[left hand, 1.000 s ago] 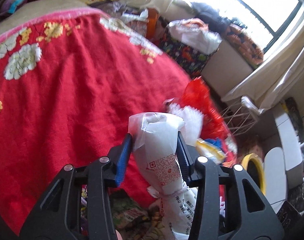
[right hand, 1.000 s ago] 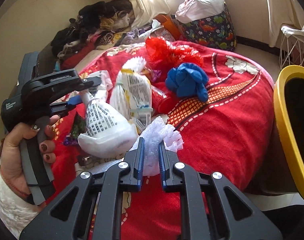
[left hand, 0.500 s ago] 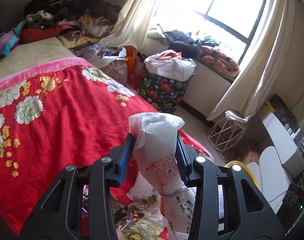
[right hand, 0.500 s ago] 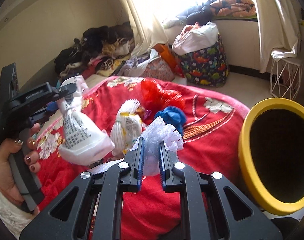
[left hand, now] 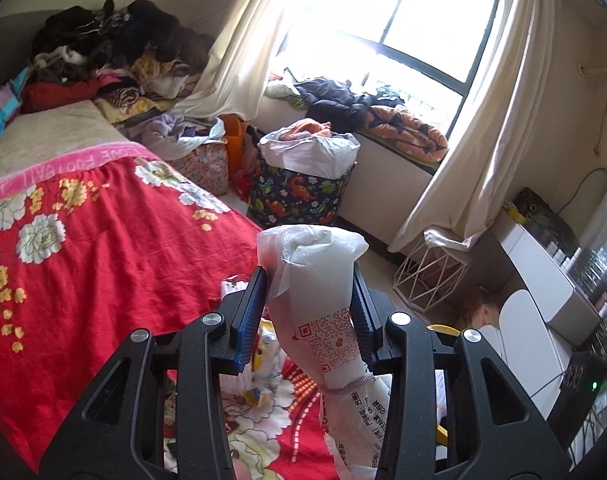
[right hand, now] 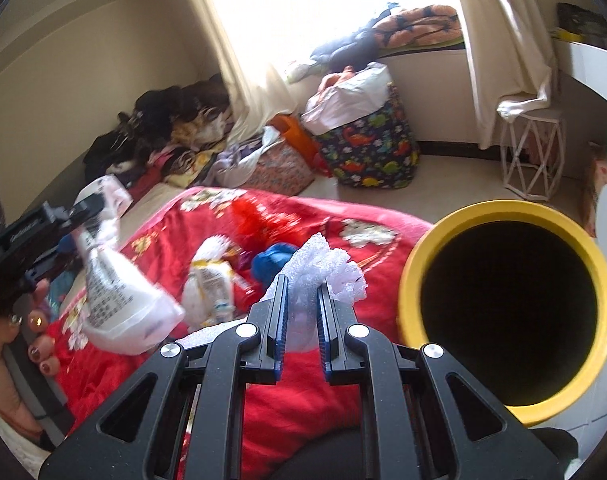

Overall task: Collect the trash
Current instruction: 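Carry the white foam net over the yellow bin with the right gripper and release it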

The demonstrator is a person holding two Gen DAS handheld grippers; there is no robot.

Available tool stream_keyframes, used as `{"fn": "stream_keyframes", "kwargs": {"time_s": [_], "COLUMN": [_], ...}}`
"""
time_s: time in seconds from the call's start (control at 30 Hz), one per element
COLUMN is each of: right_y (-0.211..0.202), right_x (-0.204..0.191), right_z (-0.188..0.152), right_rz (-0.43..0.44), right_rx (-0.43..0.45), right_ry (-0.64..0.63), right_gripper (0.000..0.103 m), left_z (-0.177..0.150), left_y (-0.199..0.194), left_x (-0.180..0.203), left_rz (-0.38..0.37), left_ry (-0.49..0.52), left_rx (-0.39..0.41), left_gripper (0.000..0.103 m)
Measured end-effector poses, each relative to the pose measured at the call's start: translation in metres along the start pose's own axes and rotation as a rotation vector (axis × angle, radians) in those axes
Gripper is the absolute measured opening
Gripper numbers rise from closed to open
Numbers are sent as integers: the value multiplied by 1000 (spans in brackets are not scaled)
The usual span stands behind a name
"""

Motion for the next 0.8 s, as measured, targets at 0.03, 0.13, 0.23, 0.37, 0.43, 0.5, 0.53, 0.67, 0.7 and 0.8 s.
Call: {"fn": "stream_keyframes", "kwargs": {"time_s": [0.03,0.13,0.23,0.37,0.43,0.5,0.53,0.67,0.7,0.8], "right_y": [-2,-6,-10,-13,-14,-18,-20,-23,-24,-27], "right_x": [4,17,27,39,47,53,57,71,76,88], "right_z": [1,4,5,6,7,6,6,7,8,8], "right_rz": [-9,-41,-72,-108,-125,-139,-149,-187,-197,-224], "right_rx": [8,24,40,55,63,71,77,91,95,105], "right_ry": [5,17,19,35,46,57,65,85,92,112], "right_gripper": [13,13,13,13,13,13,13,13,13,13], "left_z": [-1,-4,-7,-11,-13,-17,-19,-27,-28,-33], "left_y": [0,2,4,7,10,14,16,26,29,37], "left_x": [4,14,24,39,47,56,60,77,81,94], "left_rz": [-6,-18,-31,-44,-53,-65,-70,-89,-93,-112], "left_ry": [1,11,20,42,54,69,77,104,110,130], "left_rx": [1,0,-2,-2,-10,-17,-20,-39,-44,-56], "left_gripper": [33,33,33,33,33,33,33,33,33,33]}}
Point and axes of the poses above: each gripper's, at about its wrist camera, not at the fingertips, and y roughly the way its jaws point, x to its right, z to its top, the point moved 3 cm from there along y, roughly the way its jaws point, and after that the axes turned 2 degrees about -z, right-handed, at the moved point
